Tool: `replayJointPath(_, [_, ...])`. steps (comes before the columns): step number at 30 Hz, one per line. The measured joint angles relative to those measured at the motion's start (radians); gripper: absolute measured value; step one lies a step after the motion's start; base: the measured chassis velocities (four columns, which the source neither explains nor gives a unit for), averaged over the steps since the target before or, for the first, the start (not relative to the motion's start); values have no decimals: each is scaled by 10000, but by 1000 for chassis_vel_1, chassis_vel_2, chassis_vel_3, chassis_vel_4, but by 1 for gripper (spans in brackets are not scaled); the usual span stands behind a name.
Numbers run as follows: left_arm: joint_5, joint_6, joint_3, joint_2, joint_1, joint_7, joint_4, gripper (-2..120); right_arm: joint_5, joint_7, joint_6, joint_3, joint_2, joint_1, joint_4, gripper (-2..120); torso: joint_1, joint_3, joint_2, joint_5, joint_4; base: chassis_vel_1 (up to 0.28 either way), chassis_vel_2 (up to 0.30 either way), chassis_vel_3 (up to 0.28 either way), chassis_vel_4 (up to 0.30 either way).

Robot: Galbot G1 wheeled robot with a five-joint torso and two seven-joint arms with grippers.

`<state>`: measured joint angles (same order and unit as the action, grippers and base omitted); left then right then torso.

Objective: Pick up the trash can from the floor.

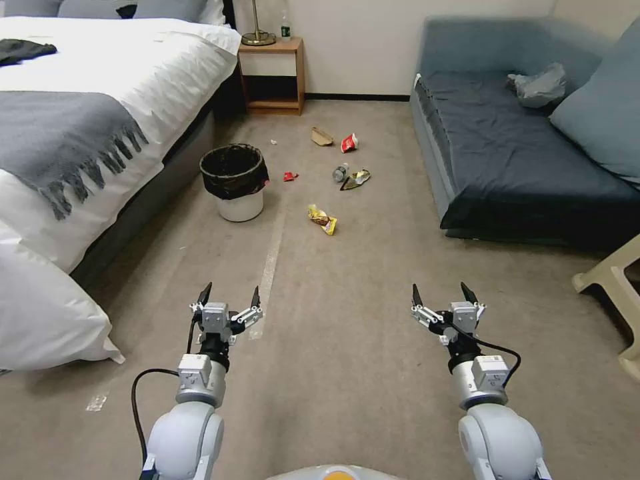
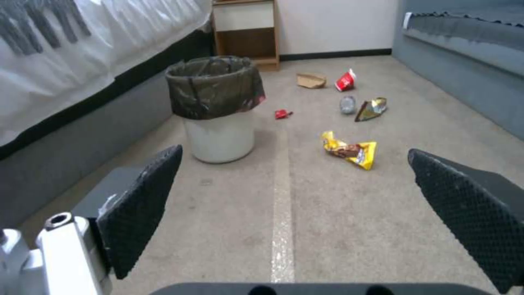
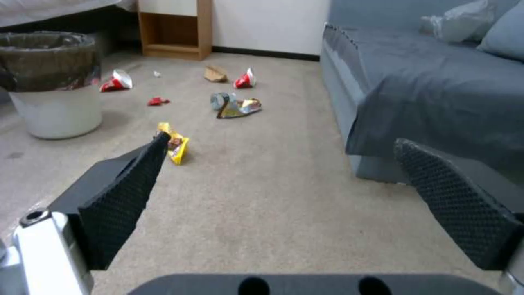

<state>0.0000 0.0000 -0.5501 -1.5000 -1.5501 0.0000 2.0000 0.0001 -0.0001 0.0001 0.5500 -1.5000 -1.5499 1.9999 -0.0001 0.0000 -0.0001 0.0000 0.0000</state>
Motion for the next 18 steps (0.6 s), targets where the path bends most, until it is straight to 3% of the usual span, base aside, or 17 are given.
replayJointPath(18, [0,0,0,0,0,0,0,100,0,0,0,0,0,0,0,100,0,0,1,0,0,0,0,0,0])
